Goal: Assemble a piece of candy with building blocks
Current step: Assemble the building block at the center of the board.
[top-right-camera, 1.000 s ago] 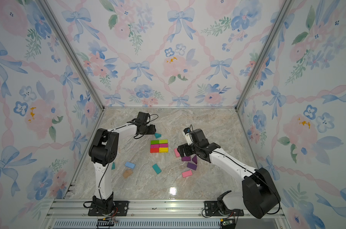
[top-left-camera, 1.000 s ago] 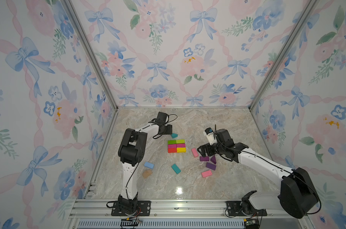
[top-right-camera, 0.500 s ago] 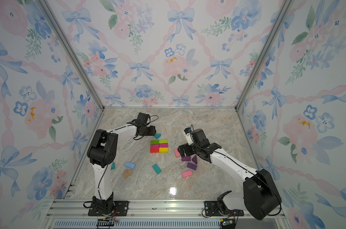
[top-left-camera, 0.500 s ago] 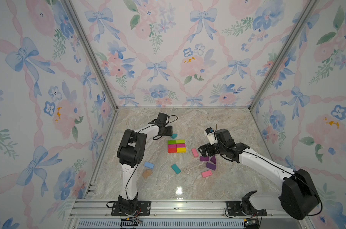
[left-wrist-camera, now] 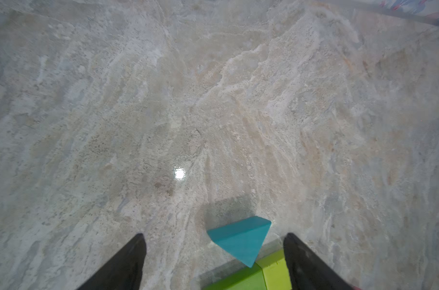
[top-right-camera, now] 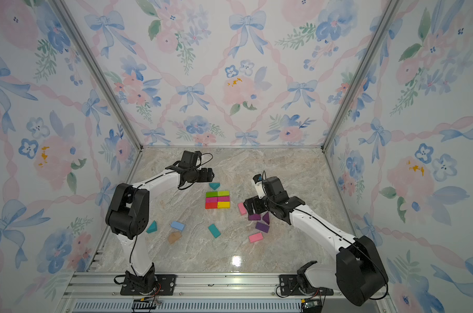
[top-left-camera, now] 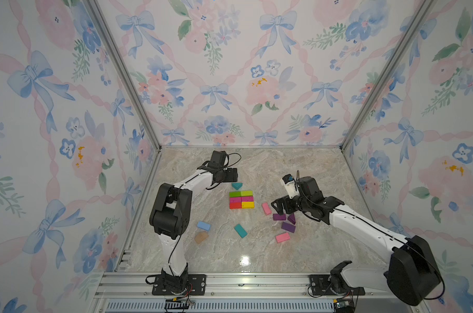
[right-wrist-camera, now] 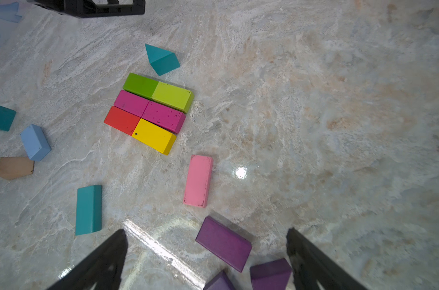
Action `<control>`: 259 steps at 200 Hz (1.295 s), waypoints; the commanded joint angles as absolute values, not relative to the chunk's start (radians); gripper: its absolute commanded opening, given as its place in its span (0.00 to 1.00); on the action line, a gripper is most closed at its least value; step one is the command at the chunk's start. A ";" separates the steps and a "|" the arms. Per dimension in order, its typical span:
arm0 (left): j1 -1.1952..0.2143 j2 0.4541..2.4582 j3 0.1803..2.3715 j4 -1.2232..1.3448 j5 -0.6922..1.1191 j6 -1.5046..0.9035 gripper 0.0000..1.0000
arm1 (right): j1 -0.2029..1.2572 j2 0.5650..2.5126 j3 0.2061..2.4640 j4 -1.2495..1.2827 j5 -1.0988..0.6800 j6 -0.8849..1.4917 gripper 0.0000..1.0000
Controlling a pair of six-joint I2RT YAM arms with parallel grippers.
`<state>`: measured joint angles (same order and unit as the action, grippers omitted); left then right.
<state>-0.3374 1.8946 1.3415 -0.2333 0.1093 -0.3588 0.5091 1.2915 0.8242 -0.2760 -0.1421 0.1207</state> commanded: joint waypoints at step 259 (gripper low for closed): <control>-0.503 2.128 1.489 -0.304 -0.163 -0.449 0.61 | 0.460 1.246 0.759 -0.248 -0.159 0.171 0.99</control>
<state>-0.4969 2.1052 1.4666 -0.2863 -0.1604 -0.4465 0.4706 1.2621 0.7750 -0.2497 -0.1471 0.1795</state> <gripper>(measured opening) 0.632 0.990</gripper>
